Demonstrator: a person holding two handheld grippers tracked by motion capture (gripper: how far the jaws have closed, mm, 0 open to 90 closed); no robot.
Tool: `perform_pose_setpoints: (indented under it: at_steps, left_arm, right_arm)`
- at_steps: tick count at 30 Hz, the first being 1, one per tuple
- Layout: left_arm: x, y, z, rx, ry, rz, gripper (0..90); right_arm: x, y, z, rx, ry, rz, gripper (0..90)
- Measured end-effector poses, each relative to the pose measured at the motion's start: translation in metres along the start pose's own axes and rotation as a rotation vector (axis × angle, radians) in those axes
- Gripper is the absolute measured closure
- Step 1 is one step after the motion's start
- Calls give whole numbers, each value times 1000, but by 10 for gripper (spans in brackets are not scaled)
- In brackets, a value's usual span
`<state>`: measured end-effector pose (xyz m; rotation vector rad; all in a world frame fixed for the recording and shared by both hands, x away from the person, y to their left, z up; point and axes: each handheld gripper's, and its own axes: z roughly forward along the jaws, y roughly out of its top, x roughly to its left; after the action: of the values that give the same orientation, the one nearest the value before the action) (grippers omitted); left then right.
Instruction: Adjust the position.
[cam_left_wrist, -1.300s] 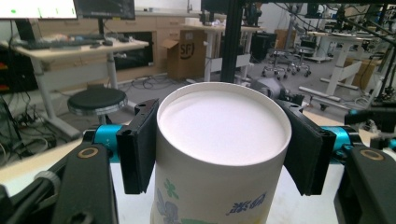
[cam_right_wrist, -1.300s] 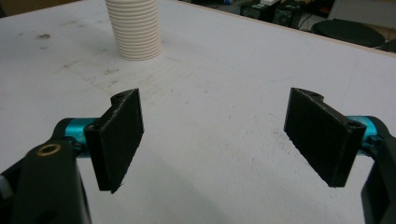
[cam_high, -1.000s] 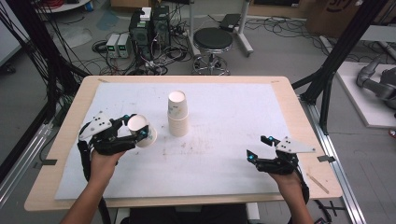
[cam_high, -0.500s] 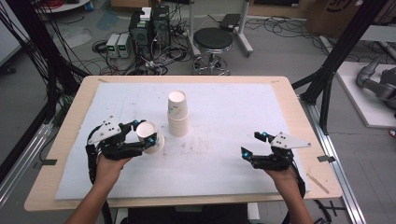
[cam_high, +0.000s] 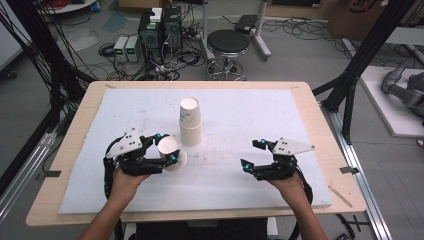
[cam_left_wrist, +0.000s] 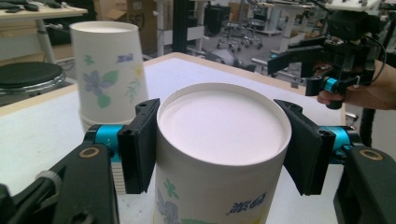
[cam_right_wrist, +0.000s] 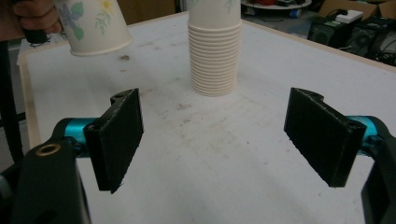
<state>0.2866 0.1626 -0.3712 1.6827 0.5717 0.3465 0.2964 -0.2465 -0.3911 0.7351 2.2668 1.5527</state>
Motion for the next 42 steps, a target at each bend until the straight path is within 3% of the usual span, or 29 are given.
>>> perform_pose_setpoints:
  at_steps: [11,34,42]
  left_arm:
    - [-8,-2,18,20,-90,7,352]
    - [-23,2,50,33,-236,42,352]
    - [-30,4,57,3,-336,37,352]
  right_arm:
    - [18,7,16,-20,98,-23,204]
    - [36,9,37,7,218,-82,206]
    - [43,13,51,19,289,-99,206]
